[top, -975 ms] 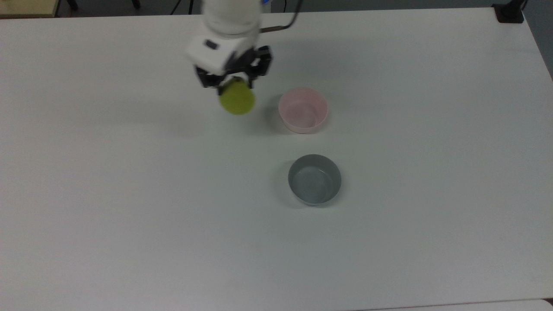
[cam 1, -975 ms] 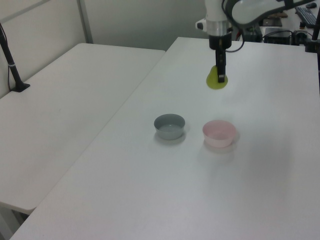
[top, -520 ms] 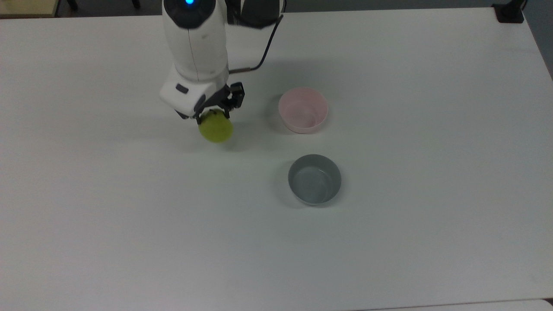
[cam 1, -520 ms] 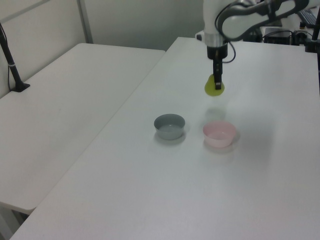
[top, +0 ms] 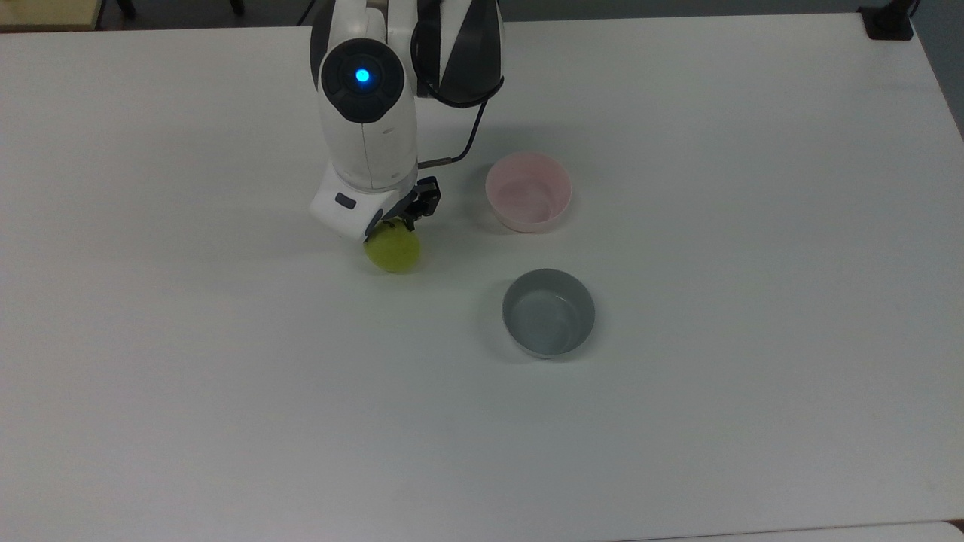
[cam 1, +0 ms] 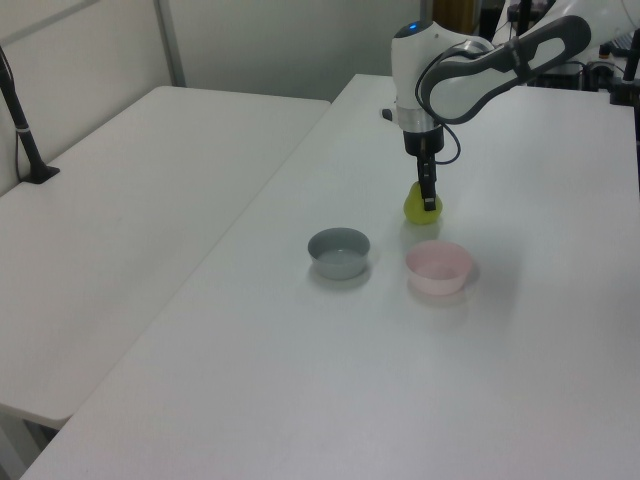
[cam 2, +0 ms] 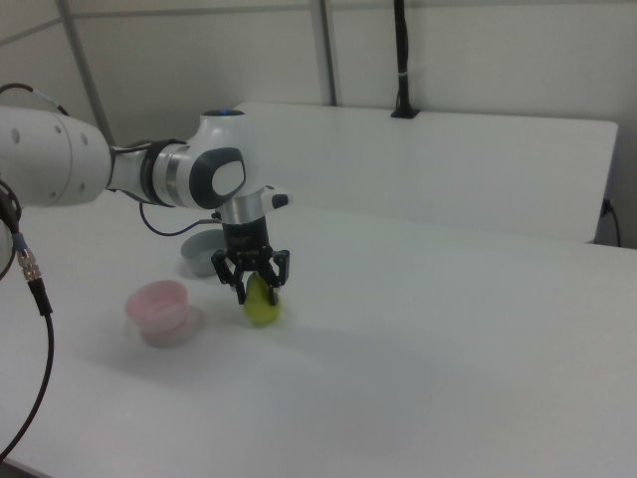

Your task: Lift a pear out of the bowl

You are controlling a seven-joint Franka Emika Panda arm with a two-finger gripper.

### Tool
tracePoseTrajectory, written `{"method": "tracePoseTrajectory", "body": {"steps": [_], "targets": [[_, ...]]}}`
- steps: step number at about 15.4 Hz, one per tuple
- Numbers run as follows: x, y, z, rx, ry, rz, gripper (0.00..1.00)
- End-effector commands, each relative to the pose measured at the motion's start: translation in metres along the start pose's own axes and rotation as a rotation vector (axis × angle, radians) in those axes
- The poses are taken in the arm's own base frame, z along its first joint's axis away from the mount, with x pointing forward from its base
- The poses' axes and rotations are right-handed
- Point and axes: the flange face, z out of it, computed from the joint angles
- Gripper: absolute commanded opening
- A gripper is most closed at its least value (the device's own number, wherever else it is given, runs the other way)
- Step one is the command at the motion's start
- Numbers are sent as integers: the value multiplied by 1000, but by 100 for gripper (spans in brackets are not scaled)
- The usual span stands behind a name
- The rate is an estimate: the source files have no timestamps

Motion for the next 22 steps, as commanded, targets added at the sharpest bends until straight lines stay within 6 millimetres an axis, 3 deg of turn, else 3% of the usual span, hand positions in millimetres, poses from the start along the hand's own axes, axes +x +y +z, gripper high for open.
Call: {"method": "tracePoseTrajectory", "body": {"steps": [1, 2, 5, 7, 10, 13, 16, 22], "targets": [[-2, -4, 2, -1, 20, 7, 80], [-2, -4, 1, 0, 19, 17, 100], [-5, -4, -18, -6, 48, 58, 100], [-14, 2, -58, -15, 107, 139, 100], [-43, 14, -125, -14, 179, 270, 100], [-69, 21, -161, -3, 176, 332, 100], [-86, 24, -183, 11, 141, 367, 100], [-93, 23, -195, 26, 113, 424, 100]]}}
